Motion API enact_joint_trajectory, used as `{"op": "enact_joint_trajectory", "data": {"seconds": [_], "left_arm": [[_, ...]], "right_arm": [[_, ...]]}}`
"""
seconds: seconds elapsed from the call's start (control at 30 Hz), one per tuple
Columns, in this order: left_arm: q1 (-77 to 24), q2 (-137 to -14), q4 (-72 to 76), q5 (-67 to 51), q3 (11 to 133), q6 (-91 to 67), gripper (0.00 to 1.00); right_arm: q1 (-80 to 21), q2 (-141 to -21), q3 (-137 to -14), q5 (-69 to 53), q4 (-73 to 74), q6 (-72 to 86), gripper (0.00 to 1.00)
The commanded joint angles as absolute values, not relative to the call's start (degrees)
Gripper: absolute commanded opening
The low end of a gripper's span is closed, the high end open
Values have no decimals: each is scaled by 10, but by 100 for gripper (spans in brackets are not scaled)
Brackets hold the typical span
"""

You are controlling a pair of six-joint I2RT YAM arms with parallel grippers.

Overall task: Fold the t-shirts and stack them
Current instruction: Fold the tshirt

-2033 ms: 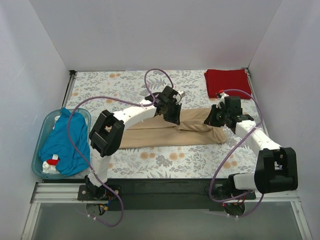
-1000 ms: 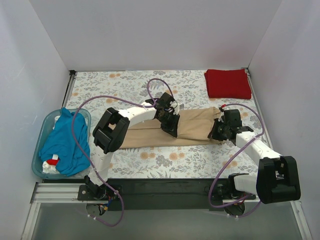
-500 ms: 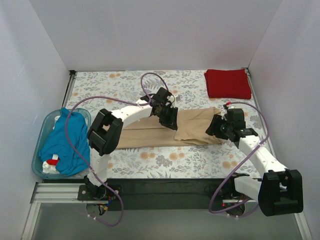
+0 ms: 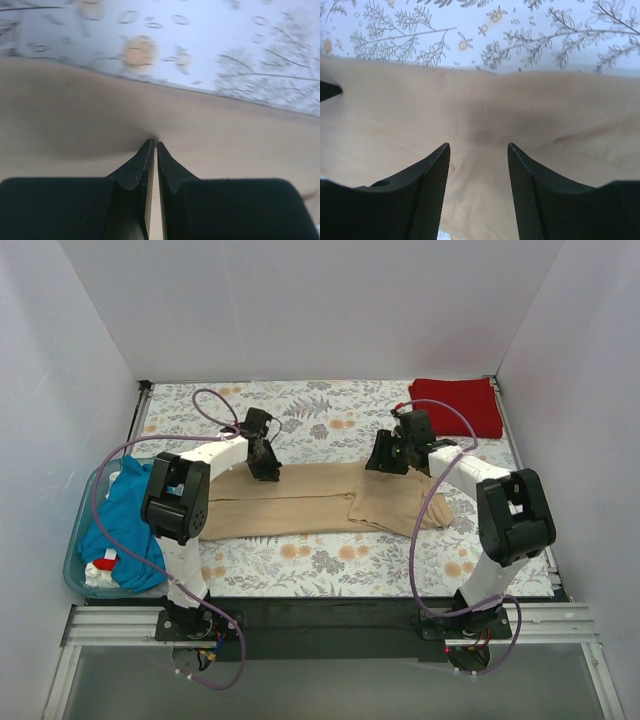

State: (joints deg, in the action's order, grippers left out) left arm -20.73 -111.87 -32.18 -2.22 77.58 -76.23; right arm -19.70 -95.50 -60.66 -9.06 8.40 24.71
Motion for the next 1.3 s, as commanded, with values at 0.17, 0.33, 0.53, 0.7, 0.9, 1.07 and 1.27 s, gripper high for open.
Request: {"op": "enact_joint_trajectory", "data": {"seconds": [0.17, 0.33, 0.53, 0.7, 0.9, 1.07, 1.27], "left_arm": [[-170, -1055, -266, -39, 742, -786, 6], [-163, -1053, -258, -36, 739, -788, 6], [-138, -1059, -262, -24, 721, -805, 6], [-117, -1081, -283, -8, 717, -822, 6], [-95, -1093, -286, 11, 701, -838, 6], [-83, -1092, -286, 16, 682, -849, 6], [-69, -1085, -287, 18, 669, -854, 6]], "right_arm": [[-207, -1033, -676, -190, 5, 300, 44], [-208, -1044, -642, -281, -85, 347, 35], [-207, -1111, -642, -342, -130, 361, 25], [-167, -1153, -639, -355, -142, 364, 23], [-110, -1176, -635, -385, -151, 364, 22], [-71, -1171, -611, -405, -156, 377, 22], [-28, -1143, -582, -412, -159, 373, 22]]}}
